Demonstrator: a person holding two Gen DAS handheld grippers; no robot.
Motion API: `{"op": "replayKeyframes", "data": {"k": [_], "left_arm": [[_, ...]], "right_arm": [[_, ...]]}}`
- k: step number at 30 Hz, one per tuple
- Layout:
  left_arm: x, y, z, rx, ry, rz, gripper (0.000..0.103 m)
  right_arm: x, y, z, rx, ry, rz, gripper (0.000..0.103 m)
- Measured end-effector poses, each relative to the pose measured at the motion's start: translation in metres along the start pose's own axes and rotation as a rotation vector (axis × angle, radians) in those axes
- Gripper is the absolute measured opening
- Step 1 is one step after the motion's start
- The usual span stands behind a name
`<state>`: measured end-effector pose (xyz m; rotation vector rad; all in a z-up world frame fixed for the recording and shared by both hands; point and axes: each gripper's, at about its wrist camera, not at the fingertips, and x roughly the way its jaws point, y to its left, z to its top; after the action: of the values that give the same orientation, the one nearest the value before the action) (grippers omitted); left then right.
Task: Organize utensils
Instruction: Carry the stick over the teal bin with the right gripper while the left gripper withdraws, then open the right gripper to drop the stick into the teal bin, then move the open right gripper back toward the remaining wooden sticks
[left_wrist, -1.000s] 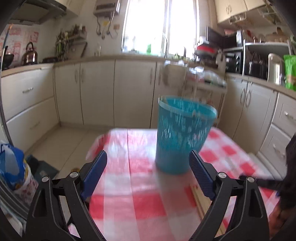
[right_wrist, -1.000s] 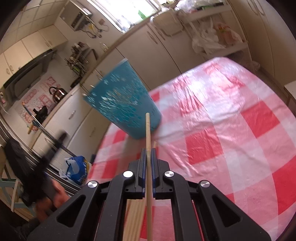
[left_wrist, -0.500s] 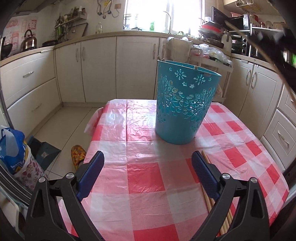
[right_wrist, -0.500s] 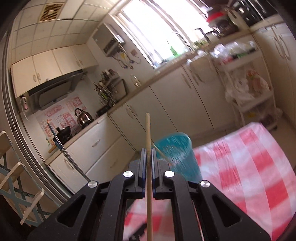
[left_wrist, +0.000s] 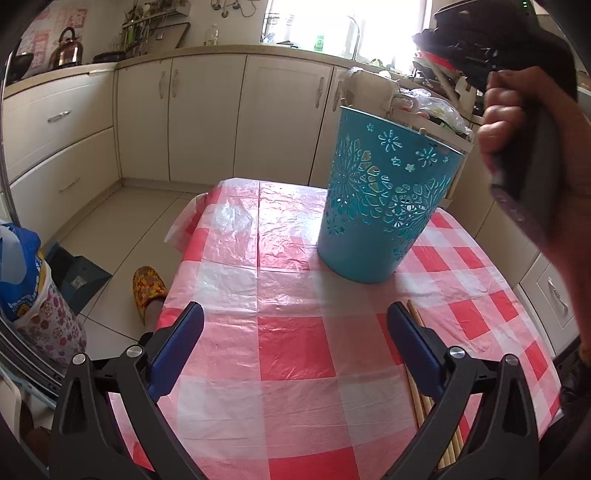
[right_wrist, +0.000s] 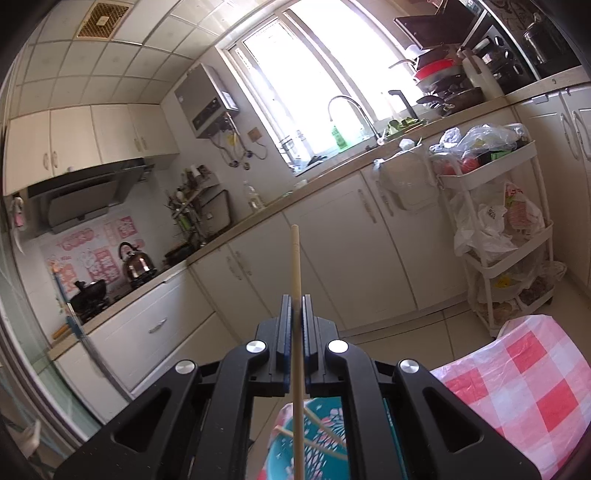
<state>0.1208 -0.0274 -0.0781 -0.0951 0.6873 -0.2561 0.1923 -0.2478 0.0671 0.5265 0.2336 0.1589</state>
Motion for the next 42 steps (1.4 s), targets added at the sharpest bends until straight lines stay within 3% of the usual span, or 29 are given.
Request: {"op": "replayKeyframes", "data": {"k": [7,14,17,22,32,42], "left_arm": [[0.007,0.016,-0.001,-0.084,0.030,-0.052,0.095],[0.007,0.016,-0.002,-0.096,0.032,-0.060,0.095],[0.009,0.016,-0.002,-0.098,0.040,-0.058,0.095],[0.012,0.017,-0.001,-0.103,0.056,-0.054,0.095],[0.014,0.011,-0.001,-0.074,0.063,-0.015,0.095],[0.015,0.009,-0.001,-0.064,0.071,0.008,0.095]], "right_arm": [[0.020,0.008,-0.031,-0.129,0.059,-0.065,0.006],[-0.003,0.005,-0.053,-0.149,0.109,-0.062,0.007],[-0.025,0.002,-0.059,-0.154,0.117,-0.062,0.012],[-0.066,-0.007,-0.073,-0.151,0.168,-0.086,0.031],[-0.139,-0.055,-0.164,-0.094,0.468,-0.206,0.032],[-0.131,-0.062,-0.196,-0.086,0.597,-0.242,0.032]]}}
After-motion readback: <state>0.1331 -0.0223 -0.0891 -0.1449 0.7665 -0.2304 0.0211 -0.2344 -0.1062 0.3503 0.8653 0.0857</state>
